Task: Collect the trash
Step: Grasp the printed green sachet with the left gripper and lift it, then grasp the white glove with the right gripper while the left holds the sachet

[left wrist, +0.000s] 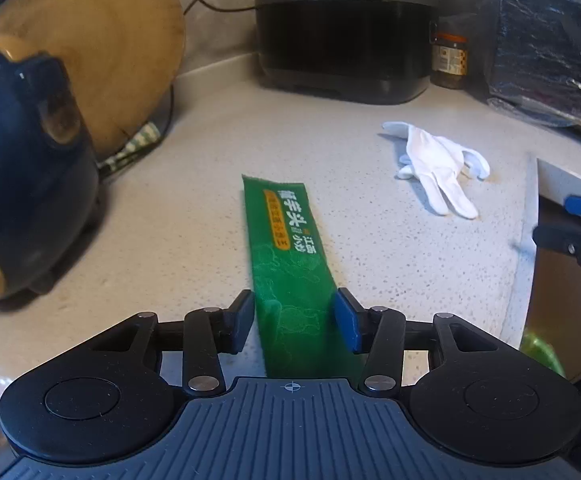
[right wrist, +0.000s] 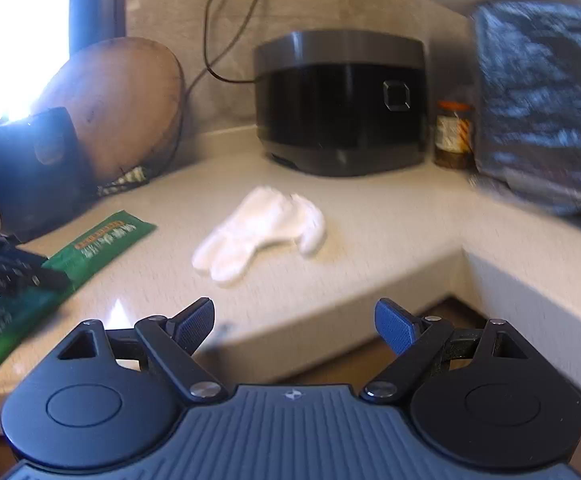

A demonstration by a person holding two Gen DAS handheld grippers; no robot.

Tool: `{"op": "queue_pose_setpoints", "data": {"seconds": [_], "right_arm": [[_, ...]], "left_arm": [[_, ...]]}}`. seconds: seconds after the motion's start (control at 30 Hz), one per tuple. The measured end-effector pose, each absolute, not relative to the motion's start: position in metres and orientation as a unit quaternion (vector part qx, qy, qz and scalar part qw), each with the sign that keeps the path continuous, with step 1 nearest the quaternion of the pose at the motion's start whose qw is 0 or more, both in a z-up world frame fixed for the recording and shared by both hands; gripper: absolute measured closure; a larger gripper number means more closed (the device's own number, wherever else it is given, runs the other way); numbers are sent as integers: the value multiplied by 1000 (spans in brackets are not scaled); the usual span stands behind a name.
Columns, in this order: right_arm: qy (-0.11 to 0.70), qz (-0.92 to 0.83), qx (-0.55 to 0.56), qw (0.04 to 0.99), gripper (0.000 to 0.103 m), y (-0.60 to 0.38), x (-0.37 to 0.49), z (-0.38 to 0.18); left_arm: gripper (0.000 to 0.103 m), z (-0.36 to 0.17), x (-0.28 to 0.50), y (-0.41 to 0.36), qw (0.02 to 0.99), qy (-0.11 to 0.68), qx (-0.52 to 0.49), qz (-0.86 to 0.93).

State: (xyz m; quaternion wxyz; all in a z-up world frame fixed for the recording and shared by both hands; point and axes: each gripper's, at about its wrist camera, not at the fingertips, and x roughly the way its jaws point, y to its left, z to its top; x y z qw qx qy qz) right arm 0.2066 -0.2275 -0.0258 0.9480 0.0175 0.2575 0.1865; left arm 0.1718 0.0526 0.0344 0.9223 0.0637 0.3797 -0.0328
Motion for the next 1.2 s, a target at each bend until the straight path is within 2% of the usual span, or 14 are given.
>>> {"op": "queue_pose_setpoints", "data": {"seconds": [0.13, 0.23, 0.3, 0.33, 0.37, 0.53, 0.57, 0.63, 0.67, 0.7, 0.8, 1.0, 1.2], "right_arm": [[250, 204, 26, 946, 6, -217, 238, -4], [292, 215, 52, 931, 6, -205, 287, 2], [329, 213, 66, 917, 6, -195, 320, -2], [345, 209, 69, 912, 6, -190, 335, -5], [355, 207, 65, 909, 6, -186, 345, -9], [370, 184, 2, 911, 8, -161, 376, -23], [376, 185, 0, 908, 12, -159, 380, -26], [371, 187, -12, 910, 34, -152, 380, -25], [369, 190, -25, 910, 60, -148, 378, -23], [367, 195, -33, 909, 79, -145, 375, -21], [372, 228, -15, 900, 83, -143, 362, -14], [337, 259, 1, 905, 84, -154, 318, 14], [279, 265, 22, 923, 84, -196, 261, 45]], "left_arm": [[50, 31, 181, 56, 921, 385, 46, -41], [48, 28, 186, 53, 916, 394, 47, -50], [53, 29, 185, 51, 915, 395, 52, -64], [60, 30, 184, 51, 914, 396, 52, -75], [62, 30, 182, 50, 913, 394, 53, -89], [75, 35, 173, 53, 916, 379, 42, -125], [77, 37, 171, 55, 917, 374, 36, -131], [78, 41, 167, 58, 921, 363, 29, -138], [78, 42, 165, 61, 924, 357, 26, -137], [78, 43, 163, 63, 926, 352, 23, -135], [79, 48, 158, 72, 931, 341, 13, -132], [80, 65, 142, 76, 944, 306, 4, -128], [80, 80, 127, 48, 948, 283, 12, -148]]}}
